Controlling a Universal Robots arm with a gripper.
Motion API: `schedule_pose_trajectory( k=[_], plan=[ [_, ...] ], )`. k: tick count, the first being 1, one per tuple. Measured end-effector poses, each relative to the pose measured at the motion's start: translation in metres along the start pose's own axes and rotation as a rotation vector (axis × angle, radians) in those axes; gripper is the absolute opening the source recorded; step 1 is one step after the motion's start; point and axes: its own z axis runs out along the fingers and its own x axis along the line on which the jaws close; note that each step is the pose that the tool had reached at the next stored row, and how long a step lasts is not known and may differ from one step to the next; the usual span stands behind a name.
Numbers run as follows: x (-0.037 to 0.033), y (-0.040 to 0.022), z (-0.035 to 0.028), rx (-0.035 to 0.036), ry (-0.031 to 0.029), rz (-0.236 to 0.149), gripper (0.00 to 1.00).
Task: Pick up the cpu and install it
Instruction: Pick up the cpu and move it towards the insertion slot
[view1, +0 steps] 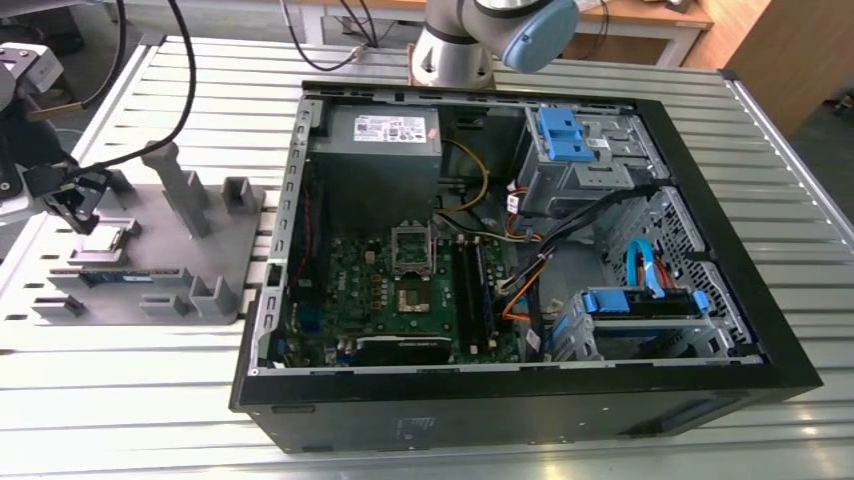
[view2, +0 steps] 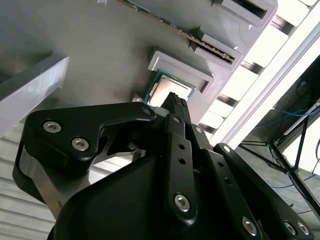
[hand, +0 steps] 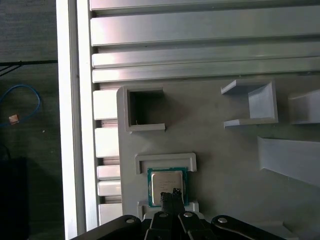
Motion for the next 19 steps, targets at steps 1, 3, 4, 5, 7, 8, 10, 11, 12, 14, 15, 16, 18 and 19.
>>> schedule_pose_trajectory(
  k=[1,3,4,5,7,8,10,11,12,14,15,16,18,19],
  plan=[
    [0.0000,0.0000,0.0000,0.0000,0.0000,0.000,0.11],
    [0.0000,0.0000,0.0000,0.0000,0.0000,0.000,0.11],
    [0.0000,0.0000,0.0000,0.0000,0.0000,0.000,0.11],
    [0.0000,0.0000,0.0000,0.0001,0.0000,0.000,0.11],
    [0.0000,0.0000,0.0001,0.0001,0.0000,0.000,0.11],
    [0.0000,0.0000,0.0001,0.0000,0.0000,0.000,0.17],
    [0.0000,0.0000,0.0001,0.0000,0.0000,0.000,0.23],
    [0.0000,0.0000,0.0001,0.0000,0.0000,0.000,0.29],
    [0.0000,0.0000,0.0001,0.0000,-0.0001,0.000,0.29],
    [0.0000,0.0000,0.0001,0.0000,0.0000,0.000,0.35],
    [0.0000,0.0000,0.0001,0.0000,0.0000,0.000,0.41],
    [0.0000,0.0000,0.0001,0.0001,0.0000,0.000,0.47],
    [0.0000,0.0000,0.0002,0.0001,0.0000,0.000,0.52],
    [0.0000,0.0000,0.0002,0.0000,0.0000,0.000,0.58]
  ],
)
